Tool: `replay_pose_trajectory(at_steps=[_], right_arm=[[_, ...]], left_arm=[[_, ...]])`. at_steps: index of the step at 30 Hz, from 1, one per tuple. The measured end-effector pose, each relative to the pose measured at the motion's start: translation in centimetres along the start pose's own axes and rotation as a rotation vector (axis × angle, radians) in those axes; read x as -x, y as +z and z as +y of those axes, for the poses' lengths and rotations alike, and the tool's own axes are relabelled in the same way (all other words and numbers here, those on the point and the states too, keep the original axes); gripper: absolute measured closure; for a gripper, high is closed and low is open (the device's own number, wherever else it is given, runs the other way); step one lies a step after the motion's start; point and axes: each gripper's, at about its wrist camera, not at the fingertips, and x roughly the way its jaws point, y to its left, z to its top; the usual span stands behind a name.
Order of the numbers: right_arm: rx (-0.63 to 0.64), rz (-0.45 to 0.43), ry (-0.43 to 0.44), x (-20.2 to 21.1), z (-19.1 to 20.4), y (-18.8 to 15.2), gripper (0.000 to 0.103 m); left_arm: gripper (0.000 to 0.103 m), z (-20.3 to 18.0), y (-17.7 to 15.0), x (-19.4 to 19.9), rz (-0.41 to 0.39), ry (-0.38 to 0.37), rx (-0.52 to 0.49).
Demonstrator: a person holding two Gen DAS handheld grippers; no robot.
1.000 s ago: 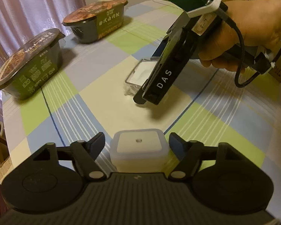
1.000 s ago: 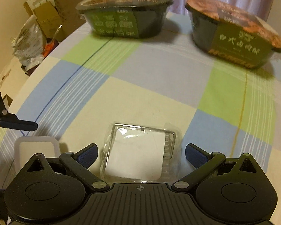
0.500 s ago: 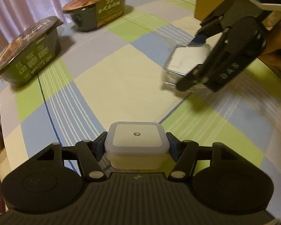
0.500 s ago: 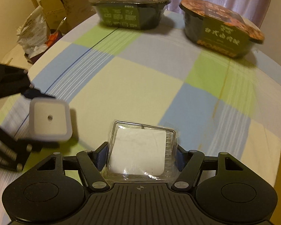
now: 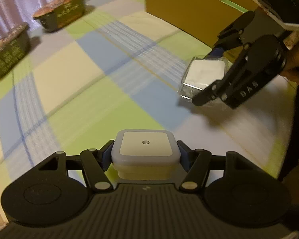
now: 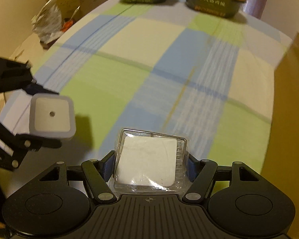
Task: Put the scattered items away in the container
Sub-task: 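Lift the night light and wrapped square and carry both over the cardboard box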
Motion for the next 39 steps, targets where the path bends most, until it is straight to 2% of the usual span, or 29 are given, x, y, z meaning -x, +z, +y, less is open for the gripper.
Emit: replay_pose_trajectory(at_steps=[3, 7, 10, 13, 14, 15, 27, 34, 35, 39], right_arm=[[-0.034, 0.006, 0.012, 0.5, 0.3, -2.6, 0.032], [-0.058, 0.01, 0.009, 0.2, 0.6, -4.8, 0.032], [-0.064, 0.003, 0.006, -0.1, 0.7, -5.7, 0.032], [-0.077, -0.01, 0.012, -0.3, 0.7, -6.5, 0.031], [-0.083, -0.018, 0.016, -0.2, 0.6, -6.6, 0.022], [-0.09, -0.025, 0.015, -0.2, 0.6, -6.7, 0.017], [-0.08, -0.051, 0.01, -0.3, 0.7, -7.3, 0.017], [-0.069, -0.06, -0.025, -0.1, 0.9, -7.6, 0.018], [-0.067, -0.063, -0.032, -0.1, 1.0, -7.6, 0.03], [-0.088, -0.069, -0.05, 0.2, 0.8, -7.8, 0.032]], left_arm=[[0.042, -2.4, -1.0, 0.1, 0.006, -0.003, -0.013], [0.042, -4.2, -1.7, -0.3, 0.015, 0.029, -0.041], [0.041, -4.5, -2.1, -0.4, 0.019, 0.033, -0.011], [0.035, -4.6, -2.2, -0.6, 0.029, 0.046, 0.016], [0.035, -4.7, -2.2, -0.6, 0.033, 0.047, 0.023], [0.035, -4.6, -2.2, -0.7, 0.036, 0.051, 0.03], [0.036, -4.7, -2.0, -1.5, 0.056, 0.081, 0.024], [0.04, -4.2, -1.9, -1.5, 0.066, 0.094, 0.07], [0.04, -4.1, -1.9, -1.5, 0.067, 0.096, 0.077], [0.041, -4.2, -2.0, -1.3, 0.071, 0.102, 0.088]])
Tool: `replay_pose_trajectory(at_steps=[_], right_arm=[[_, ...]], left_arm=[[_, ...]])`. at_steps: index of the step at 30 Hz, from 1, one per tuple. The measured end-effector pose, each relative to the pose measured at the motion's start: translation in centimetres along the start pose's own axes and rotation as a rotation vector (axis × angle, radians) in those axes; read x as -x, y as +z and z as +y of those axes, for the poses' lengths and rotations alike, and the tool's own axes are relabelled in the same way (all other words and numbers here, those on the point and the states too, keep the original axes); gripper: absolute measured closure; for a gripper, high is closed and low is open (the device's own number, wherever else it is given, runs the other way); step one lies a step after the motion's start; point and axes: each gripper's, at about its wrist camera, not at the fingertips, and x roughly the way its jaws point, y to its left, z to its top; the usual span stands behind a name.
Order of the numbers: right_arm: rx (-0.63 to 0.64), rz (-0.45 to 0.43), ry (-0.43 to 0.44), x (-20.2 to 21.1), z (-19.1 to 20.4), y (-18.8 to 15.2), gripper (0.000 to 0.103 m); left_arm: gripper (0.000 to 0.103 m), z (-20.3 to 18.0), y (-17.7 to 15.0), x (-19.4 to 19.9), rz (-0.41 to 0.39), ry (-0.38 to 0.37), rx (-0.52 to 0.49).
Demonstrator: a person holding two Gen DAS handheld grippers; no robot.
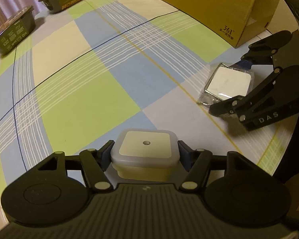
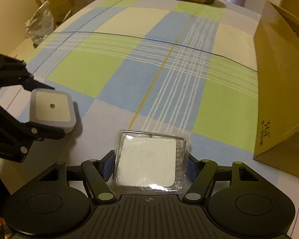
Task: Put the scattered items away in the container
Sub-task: 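Lift the night light and wrapped square and carry both over the cardboard box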
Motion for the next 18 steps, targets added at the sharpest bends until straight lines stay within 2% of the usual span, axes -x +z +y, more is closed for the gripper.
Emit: replay_pose_trajectory(at_steps=[18], right_arm=[[-0.05, -0.053, -0.017, 3.7, 0.5, -1.0, 0.032]], left_arm=[[0.041, -1.1, -0.1, 3.5, -0.032, 0.031, 0.037]])
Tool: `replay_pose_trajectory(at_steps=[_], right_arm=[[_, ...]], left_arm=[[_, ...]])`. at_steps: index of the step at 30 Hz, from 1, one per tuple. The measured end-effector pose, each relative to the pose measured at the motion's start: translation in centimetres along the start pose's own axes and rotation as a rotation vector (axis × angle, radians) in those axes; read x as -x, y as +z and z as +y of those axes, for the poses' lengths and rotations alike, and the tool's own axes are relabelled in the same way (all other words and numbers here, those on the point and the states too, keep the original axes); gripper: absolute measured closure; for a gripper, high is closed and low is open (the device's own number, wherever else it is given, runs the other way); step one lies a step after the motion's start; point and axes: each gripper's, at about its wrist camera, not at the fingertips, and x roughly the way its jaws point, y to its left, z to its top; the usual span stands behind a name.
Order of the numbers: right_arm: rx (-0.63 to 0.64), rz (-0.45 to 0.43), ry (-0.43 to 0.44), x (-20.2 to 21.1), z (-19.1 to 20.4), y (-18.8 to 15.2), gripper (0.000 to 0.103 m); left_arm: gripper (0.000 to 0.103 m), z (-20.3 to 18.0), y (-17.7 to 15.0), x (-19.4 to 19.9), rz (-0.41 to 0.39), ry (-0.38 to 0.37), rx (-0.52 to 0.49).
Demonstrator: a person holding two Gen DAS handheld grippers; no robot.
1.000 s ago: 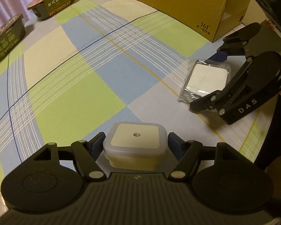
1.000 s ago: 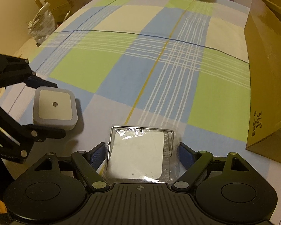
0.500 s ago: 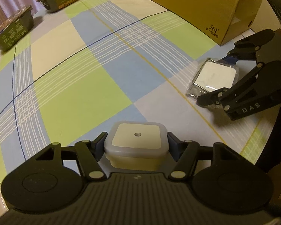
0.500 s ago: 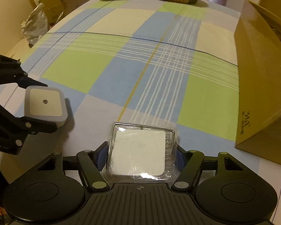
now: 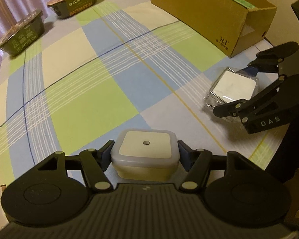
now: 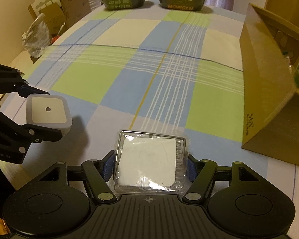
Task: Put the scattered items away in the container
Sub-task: 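Lift the night light and wrapped square and carry both over the cardboard box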
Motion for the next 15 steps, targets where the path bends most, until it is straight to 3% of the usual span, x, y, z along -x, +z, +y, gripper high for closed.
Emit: replay_pose_trajectory(at_steps=[15], right_arm=[[-0.027, -0.08, -0.036, 4.7, -0.2, -0.3, 0.032]], left_arm=[[0.041, -1.4, 0.2, 3.4, -0.036, 0.018, 0.019]])
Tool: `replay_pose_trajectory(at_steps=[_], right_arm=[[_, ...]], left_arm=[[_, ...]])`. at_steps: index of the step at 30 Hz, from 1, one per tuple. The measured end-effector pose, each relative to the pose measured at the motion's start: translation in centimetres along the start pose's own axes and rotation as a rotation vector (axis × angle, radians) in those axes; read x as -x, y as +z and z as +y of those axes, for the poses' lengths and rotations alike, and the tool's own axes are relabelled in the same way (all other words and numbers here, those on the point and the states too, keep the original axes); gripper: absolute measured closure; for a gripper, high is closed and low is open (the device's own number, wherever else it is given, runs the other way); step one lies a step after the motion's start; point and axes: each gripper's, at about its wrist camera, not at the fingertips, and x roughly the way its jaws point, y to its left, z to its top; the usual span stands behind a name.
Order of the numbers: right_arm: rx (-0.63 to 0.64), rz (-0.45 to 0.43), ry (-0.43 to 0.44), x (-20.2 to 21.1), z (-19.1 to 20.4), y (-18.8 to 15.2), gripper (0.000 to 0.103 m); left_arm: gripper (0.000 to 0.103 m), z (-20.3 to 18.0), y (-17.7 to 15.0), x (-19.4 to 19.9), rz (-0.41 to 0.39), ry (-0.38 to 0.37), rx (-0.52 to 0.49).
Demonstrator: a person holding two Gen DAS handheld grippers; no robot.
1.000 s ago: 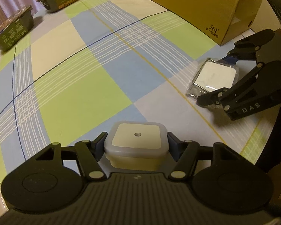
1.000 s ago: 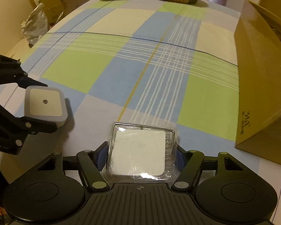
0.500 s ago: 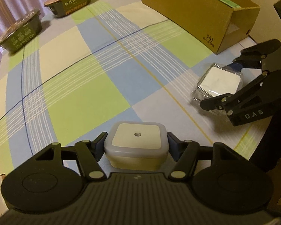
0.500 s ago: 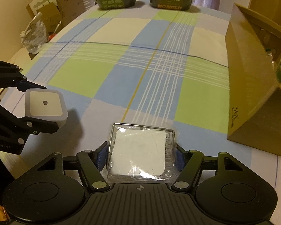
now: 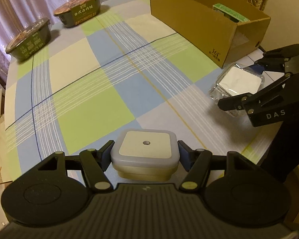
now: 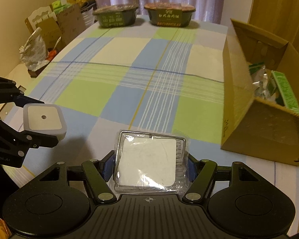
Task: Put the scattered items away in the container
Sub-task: 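Lift the night light and wrapped square and carry both over the cardboard box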
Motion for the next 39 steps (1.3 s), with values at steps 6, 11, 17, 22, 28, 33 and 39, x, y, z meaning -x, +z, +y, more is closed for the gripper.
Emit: replay_pose_trajectory(at_steps=[6, 11, 17, 22, 28, 33, 39], right_arm=[[-0.005, -0.029, -0.008, 1.4, -0.3, 0.2, 0.032], [-0.01, -0.045, -0.011, 2.3, -0.5, 0.3, 0.032], [-0.008, -0.04, -0.006, 3.3, -0.9, 0.6, 0.032], [-0.011, -0.044, -0.009, 4.5, -1.6, 1.0, 0.032], [0.011, -0.067, -0.045, 6.5, -3.9, 2.0, 0.032], [0.012, -0.092, -0.085, 8.2, -6.4, 2.8, 0.032], [0.021, -0.12, -0.114, 10.0, -9.2, 3.6, 0.032]], left_arm=[[0.041, -0.6, 0.6, 1.1, -0.018, 0.015, -0.004], [0.041, -1.0, 1.0, 1.7, -0.03, 0.021, -0.005], [0.041, -1.6, 1.6, 2.2, -0.041, 0.019, -0.015], [0.041, -2.3, 2.5, 2.4, -0.048, 0.006, -0.029], [0.041, -3.4, 4.9, 2.5, -0.077, -0.019, -0.056], [0.041, -5.0, 7.7, 2.8, -0.113, -0.039, -0.091], [0.041, -7.1, 11.3, 3.4, -0.159, -0.064, -0.138]])
